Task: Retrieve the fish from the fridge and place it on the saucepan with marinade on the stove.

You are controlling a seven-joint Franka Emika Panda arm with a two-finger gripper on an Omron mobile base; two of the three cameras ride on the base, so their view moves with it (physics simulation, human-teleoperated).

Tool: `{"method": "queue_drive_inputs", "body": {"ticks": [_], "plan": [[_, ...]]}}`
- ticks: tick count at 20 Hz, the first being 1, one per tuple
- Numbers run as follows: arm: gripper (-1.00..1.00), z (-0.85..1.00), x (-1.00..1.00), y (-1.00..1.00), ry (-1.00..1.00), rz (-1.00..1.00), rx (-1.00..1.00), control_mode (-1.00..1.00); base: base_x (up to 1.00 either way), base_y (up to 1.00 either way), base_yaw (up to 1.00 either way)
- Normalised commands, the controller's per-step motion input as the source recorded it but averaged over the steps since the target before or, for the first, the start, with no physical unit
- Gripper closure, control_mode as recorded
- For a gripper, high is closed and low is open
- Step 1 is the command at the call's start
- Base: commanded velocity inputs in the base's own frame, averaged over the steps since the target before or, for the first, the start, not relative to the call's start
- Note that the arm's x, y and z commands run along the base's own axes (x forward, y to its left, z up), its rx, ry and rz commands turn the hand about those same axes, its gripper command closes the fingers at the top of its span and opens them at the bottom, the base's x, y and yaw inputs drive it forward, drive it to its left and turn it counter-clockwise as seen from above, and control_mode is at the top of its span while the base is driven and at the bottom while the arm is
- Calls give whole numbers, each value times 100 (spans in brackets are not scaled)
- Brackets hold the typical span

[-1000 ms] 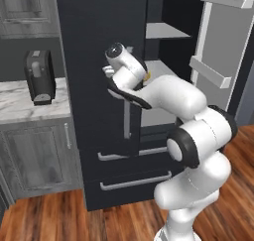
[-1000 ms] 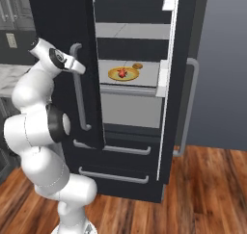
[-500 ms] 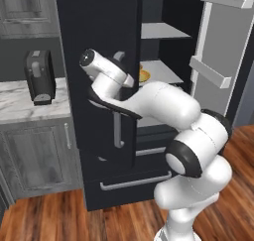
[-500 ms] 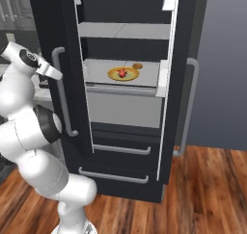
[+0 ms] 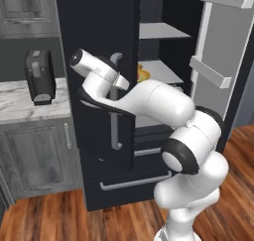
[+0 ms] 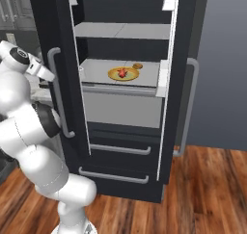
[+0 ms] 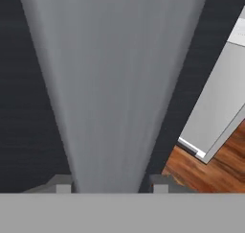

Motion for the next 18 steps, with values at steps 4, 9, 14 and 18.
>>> {"method": "queue_drive_inputs", "body": {"ticks": [4,9,14,18], "plan": [[-100,1,-41,-4,-2,-12,0,-100,0,0,0],[-100,3,-6,2,0,-3,0,-100,0,0,0],[-100,3,2,5,0,0,-1,-100,0,0,0],[-100,0,-4,32,-1,0,0,-100,0,0,0]]}}
